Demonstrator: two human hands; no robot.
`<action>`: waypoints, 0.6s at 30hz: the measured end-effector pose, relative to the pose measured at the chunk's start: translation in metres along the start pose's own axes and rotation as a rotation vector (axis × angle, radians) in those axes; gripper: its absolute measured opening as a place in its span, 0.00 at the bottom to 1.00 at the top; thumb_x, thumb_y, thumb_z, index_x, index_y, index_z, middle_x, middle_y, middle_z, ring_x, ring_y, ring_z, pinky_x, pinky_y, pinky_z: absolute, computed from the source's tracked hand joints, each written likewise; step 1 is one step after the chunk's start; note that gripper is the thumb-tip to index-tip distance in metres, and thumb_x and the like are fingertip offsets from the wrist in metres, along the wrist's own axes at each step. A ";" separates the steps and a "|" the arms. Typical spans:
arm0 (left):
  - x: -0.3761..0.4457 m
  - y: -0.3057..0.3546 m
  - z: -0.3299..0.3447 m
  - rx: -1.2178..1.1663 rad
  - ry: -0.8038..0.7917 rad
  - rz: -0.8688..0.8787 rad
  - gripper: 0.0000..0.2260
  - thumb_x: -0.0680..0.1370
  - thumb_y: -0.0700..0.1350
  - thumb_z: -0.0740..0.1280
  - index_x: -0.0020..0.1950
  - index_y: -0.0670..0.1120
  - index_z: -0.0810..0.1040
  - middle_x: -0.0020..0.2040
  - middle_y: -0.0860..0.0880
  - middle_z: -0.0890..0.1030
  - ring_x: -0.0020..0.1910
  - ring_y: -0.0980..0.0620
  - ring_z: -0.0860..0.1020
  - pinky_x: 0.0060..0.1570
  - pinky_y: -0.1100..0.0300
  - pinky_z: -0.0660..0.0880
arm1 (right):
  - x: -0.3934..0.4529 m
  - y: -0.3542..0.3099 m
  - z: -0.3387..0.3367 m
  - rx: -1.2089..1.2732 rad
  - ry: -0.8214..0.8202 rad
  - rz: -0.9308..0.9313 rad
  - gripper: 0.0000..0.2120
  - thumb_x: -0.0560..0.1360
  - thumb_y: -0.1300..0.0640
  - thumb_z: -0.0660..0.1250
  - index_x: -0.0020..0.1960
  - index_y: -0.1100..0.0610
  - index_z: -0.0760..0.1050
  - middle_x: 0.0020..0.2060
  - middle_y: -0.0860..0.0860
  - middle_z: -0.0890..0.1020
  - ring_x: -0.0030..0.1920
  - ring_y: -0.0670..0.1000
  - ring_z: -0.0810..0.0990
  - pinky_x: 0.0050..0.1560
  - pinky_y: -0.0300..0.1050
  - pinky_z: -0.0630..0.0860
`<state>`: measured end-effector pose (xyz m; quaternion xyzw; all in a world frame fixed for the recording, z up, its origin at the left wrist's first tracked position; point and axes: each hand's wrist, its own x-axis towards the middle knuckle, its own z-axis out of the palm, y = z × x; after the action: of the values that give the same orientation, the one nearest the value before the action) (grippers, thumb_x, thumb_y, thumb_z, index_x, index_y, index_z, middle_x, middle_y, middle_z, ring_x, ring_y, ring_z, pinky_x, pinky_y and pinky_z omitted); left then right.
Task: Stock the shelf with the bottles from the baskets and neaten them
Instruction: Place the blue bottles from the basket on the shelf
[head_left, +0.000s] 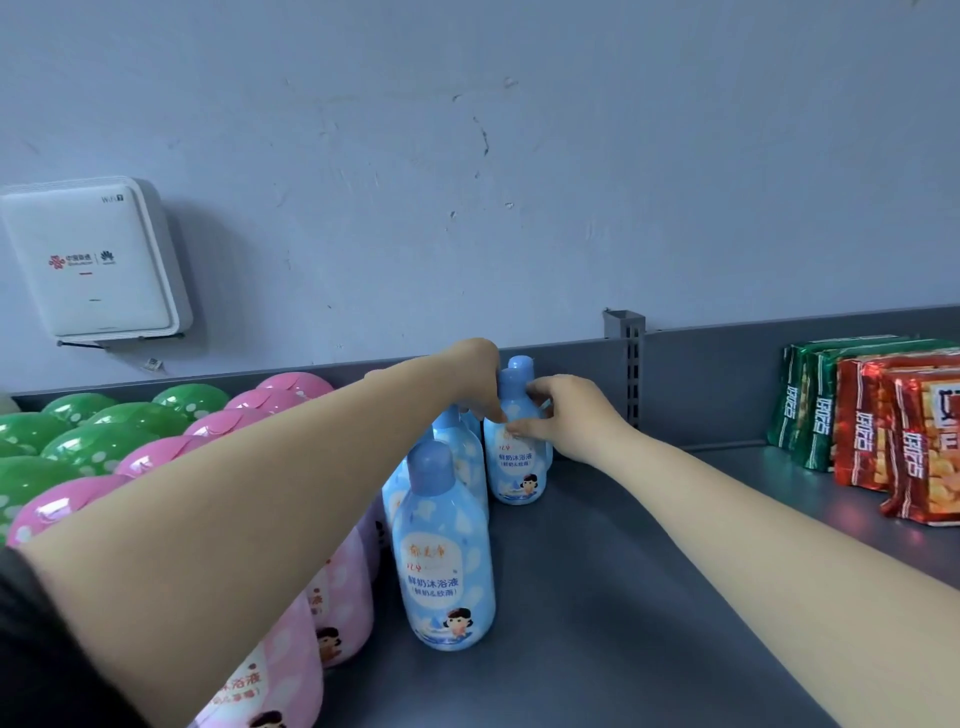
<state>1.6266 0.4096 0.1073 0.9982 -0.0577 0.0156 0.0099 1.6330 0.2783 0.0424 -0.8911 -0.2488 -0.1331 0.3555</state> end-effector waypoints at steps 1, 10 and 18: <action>0.000 0.000 0.000 0.006 0.002 -0.001 0.08 0.73 0.46 0.71 0.44 0.42 0.77 0.33 0.48 0.75 0.28 0.54 0.69 0.28 0.66 0.66 | 0.000 0.001 0.001 0.001 0.004 -0.003 0.16 0.70 0.54 0.73 0.56 0.56 0.78 0.45 0.47 0.78 0.37 0.41 0.72 0.35 0.32 0.65; -0.012 0.003 -0.011 -0.034 0.011 -0.050 0.07 0.73 0.45 0.70 0.40 0.43 0.77 0.25 0.53 0.75 0.30 0.54 0.74 0.32 0.65 0.71 | 0.001 -0.003 -0.003 -0.106 0.018 0.027 0.22 0.69 0.50 0.73 0.58 0.59 0.75 0.52 0.51 0.79 0.48 0.50 0.77 0.50 0.44 0.74; -0.063 0.026 -0.054 -0.205 0.256 0.041 0.09 0.73 0.41 0.69 0.49 0.36 0.80 0.33 0.47 0.79 0.34 0.50 0.77 0.38 0.60 0.76 | -0.028 -0.030 -0.060 -0.277 0.174 -0.068 0.11 0.72 0.53 0.69 0.52 0.56 0.76 0.44 0.48 0.77 0.46 0.50 0.75 0.49 0.45 0.74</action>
<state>1.5591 0.3924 0.1594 0.9804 -0.0777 0.1369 0.1186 1.5903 0.2450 0.0908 -0.9077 -0.2263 -0.2548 0.2448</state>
